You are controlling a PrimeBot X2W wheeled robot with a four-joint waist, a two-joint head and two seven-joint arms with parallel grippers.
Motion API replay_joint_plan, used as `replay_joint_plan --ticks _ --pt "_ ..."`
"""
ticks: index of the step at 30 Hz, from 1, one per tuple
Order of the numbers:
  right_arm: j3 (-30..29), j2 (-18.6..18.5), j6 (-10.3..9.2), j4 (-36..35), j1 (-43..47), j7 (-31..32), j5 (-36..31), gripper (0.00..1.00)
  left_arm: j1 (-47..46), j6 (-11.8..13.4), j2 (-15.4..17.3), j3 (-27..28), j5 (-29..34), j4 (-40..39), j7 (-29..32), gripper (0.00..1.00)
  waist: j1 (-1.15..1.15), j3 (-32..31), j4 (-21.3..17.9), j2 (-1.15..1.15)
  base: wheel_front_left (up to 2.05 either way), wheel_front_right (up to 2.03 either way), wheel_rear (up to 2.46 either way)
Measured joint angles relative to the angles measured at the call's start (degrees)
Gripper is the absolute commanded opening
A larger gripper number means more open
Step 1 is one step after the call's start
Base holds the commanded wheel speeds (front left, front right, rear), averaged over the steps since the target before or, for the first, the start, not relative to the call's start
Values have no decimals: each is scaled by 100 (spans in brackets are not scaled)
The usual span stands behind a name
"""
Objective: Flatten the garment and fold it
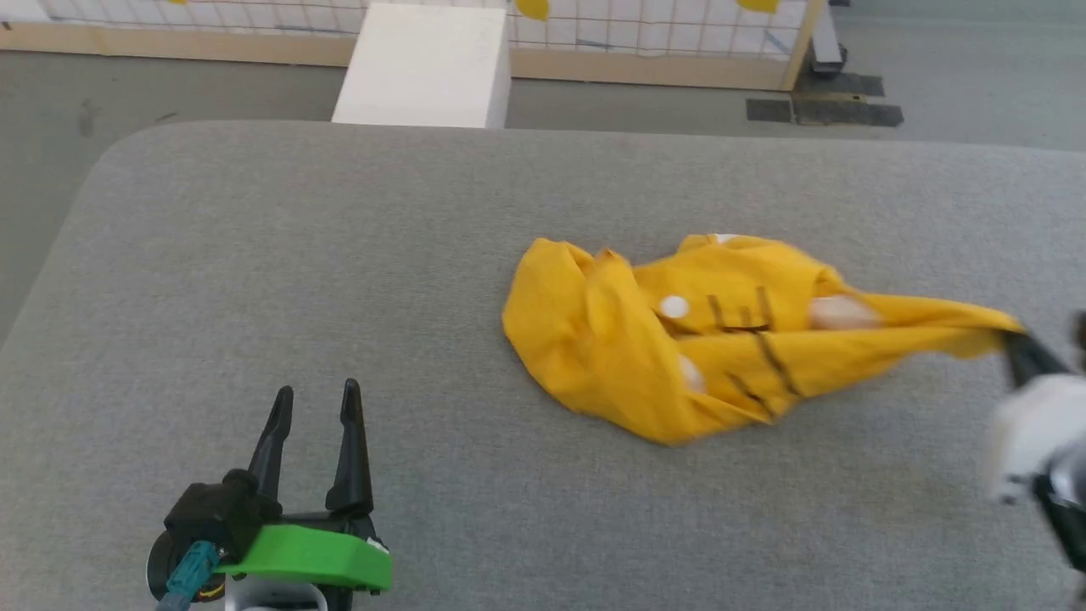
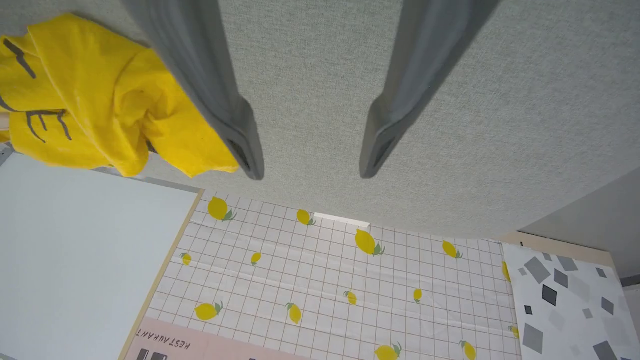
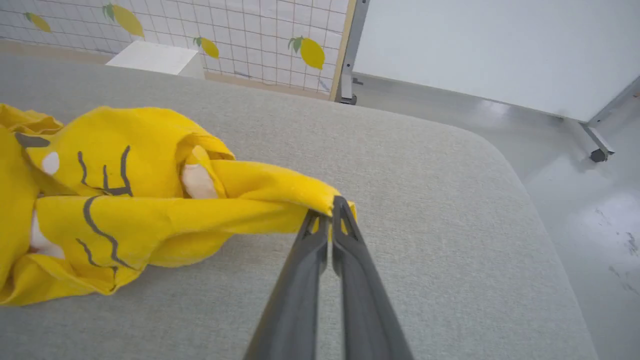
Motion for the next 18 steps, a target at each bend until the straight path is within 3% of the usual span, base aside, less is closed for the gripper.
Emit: replay_joint_plan --ticks 6,10,12,13,18 --pt "-1365 163 0 -12 825 113 -311 0 -12 -56 -3 30 15 -3 -1 100 0 199 -106 0 0 0 0" --pt "-1729 452 0 349 1134 49 -444 0 -31 -91 -3 26 32 54 -1 100 0 310 -120 0 0 0 0" --pt "-1801 539 0 474 1118 -141 -561 71 -36 -96 -3 22 33 74 -1 100 0 333 -123 0 0 0 0" --pt "-1834 577 0 531 1086 -231 -635 100 -38 -96 -3 18 34 90 -1 100 0 331 -123 0 0 0 0" --pt "-1548 678 0 389 694 -546 -659 100 -51 -97 -2 -13 48 156 0 100 0 255 -101 0 0 0 0"
